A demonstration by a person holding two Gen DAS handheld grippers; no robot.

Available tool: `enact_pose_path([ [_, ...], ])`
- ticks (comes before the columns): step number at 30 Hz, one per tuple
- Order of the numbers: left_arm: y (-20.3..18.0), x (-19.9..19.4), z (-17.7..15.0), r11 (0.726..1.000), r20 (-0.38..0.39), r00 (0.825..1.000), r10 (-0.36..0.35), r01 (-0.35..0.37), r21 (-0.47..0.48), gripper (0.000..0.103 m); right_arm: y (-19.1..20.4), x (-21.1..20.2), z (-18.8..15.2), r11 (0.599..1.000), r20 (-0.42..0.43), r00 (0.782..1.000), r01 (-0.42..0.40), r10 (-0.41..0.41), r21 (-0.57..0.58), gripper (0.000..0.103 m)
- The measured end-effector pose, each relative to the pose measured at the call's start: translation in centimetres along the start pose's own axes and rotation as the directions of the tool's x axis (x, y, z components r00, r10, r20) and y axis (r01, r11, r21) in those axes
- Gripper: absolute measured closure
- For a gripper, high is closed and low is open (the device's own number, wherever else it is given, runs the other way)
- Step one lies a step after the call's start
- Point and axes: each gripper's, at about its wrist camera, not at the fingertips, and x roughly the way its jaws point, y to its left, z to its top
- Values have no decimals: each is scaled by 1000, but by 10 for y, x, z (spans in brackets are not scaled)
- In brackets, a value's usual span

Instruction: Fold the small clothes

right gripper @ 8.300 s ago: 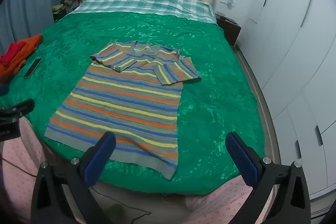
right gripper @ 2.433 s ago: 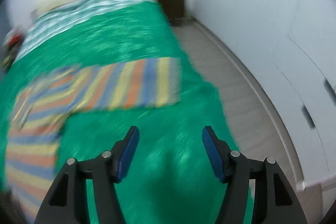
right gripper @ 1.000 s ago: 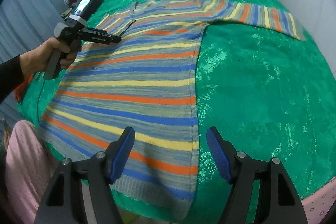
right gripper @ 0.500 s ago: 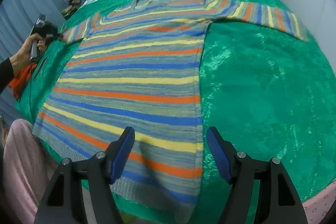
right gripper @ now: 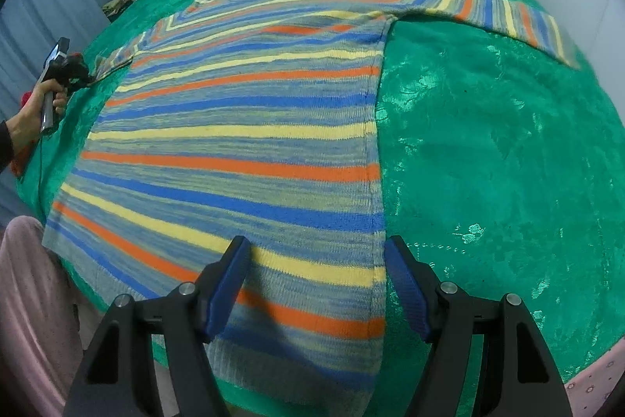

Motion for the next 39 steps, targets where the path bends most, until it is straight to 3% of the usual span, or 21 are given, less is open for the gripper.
enact_pose_path([
  [2, -2, 1, -1, 1000, -1, 1000, 9, -9, 11, 97, 1, 0, -1, 1000, -1, 1000, 8, -8, -11, 33],
  [4, -3, -1, -2, 1000, -2, 1000, 17, -17, 23, 88, 2, 0, 0, 1000, -1, 1000, 15, -15, -21, 33],
  [5, 0, -6, -3, 1000, 2, 1000, 21, -21, 17, 77, 2, 0, 0, 1000, -1, 1000, 16, -16, -20, 33],
  [6, 3, -10, -4, 999, 5, 999, 35, -35, 10, 55, 2, 0, 0, 1000, -1, 1000, 17, -17, -19, 33],
  [8, 15, -24, -7, 999, 31, 998, 54, -54, -3, 30, 1, -1, 1, 1000, -1, 1000, 26, -26, -13, 21],
  [9, 22, -36, -11, 999, 56, 998, 36, -36, -2, 24, 0, -1, 1, 999, 1, 999, 38, -38, -8, 16],
  [10, 26, -42, -14, 1000, 61, 998, 22, -22, 2, 23, 0, -2, 1, 999, 5, 999, 48, -48, -4, 12],
  [13, 37, -67, -30, 999, 43, 999, -33, 32, 32, 22, -3, -4, 2, 998, 9, 998, 55, -55, 12, 12],
  [17, 42, -123, -63, 987, 62, 989, -132, 125, 105, 19, -13, -24, 7, 996, 80, 994, 76, -79, 43, 12],
  [22, 42, -192, -99, 960, 104, 978, -181, 153, 233, 15, -39, -69, 15, 984, 186, 971, 129, -150, 120, 12],
  [25, 51, -237, -103, 952, 141, 971, -194, 152, 267, 15, -57, -105, 20, 978, 222, 959, 146, -177, 151, 12],
  [29, 72, -305, -87, 951, 228, 959, -167, 96, 294, 13, -77, -174, 33, 974, 298, 930, 185, -217, 131, 12],
  [32, 92, -348, -69, 965, 313, 945, -92, 7, 263, 6, -89, -227, 44, 959, 350, 893, 258, -282, 116, 12],
  [34, 107, -371, -57, 973, 348, 935, -74, -9, 230, 6, -100, -264, 52, 945, 375, 867, 306, -328, 120, 11],
  [39, 144, -401, -27, 981, 415, 910, 17, -95, 167, 6, -118, -320, 62, 942, 397, 855, 306, -334, 134, 11],
])
